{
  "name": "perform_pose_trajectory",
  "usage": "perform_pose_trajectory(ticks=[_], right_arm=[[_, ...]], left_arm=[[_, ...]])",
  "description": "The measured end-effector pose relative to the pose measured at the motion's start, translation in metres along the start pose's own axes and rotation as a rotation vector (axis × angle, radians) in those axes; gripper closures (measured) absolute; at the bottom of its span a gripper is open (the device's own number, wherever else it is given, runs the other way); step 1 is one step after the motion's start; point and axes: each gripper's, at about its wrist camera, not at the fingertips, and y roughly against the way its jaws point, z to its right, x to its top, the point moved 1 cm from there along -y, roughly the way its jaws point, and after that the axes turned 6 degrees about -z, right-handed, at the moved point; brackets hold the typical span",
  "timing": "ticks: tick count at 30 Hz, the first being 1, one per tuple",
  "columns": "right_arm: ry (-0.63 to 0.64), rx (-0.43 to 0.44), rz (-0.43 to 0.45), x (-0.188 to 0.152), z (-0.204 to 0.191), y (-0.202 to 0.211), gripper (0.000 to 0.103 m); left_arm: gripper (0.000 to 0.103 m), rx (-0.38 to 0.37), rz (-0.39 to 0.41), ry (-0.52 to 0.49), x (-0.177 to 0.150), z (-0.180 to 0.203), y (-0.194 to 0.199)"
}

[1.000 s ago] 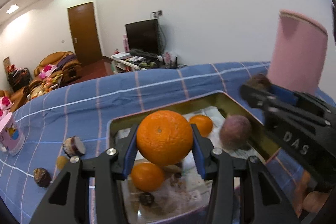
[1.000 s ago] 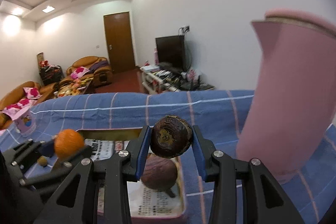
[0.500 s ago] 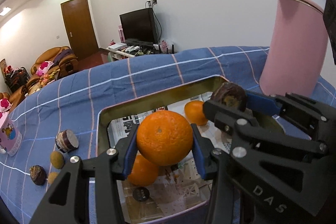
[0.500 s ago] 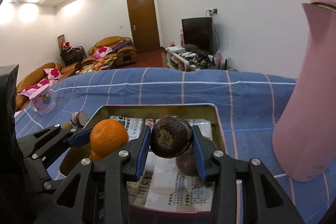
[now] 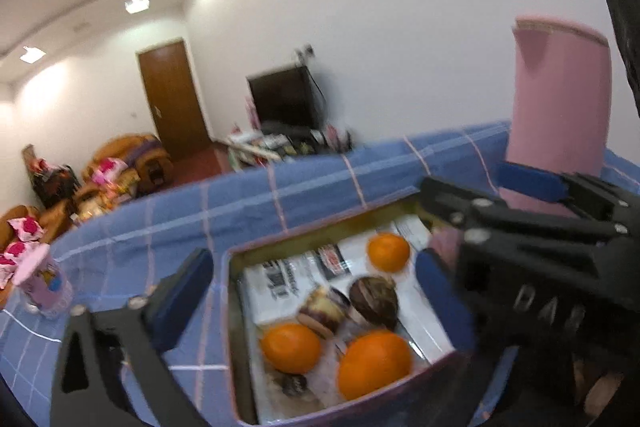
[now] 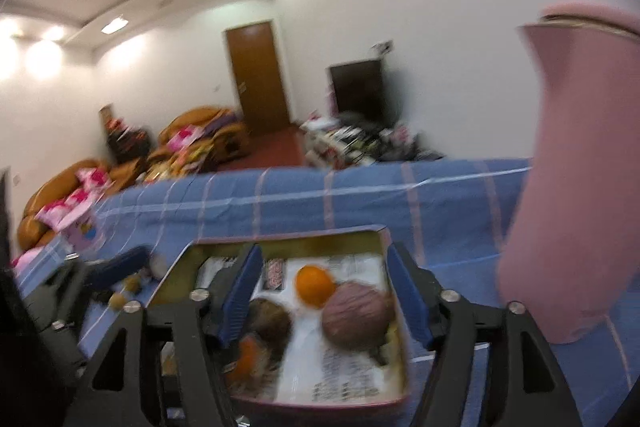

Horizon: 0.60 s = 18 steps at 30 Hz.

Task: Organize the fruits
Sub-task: 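Lower the dark fruit with the right tool while the left tool lowers the orange into the tin, opening both, then withdraw both open tools from the tin back over the loose fruits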

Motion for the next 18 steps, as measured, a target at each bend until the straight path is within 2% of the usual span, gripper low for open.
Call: perform_pose_trajectory(ticks=[1,4,9,12,18], right_arm=[[-0.012,-0.018,0.016,0.000,0.002,0.002,0.024],[-0.048,-0.081,0.059,0.002,0.009,0.008,0.022],[-0.036,-0.165,0.097,0.002,0.009,0.014,0.021],[-0.013,-0.223,0.157,-0.001,0.005,0.019,0.014],[0.043,-0.239,0.171,-0.003,-0.005,0.023,0.014]], left_arm=[[0.000,0.007,0.010,0.002,0.000,-0.001,0.002],[0.000,0.022,0.015,0.017,0.000,-0.009,0.004],[0.000,0.044,-0.021,0.046,-0.002,-0.020,-0.002],[0.000,0.069,-0.019,0.043,-0.005,-0.023,-0.002],[0.000,0.081,-0.023,0.068,-0.009,-0.035,0.000]])
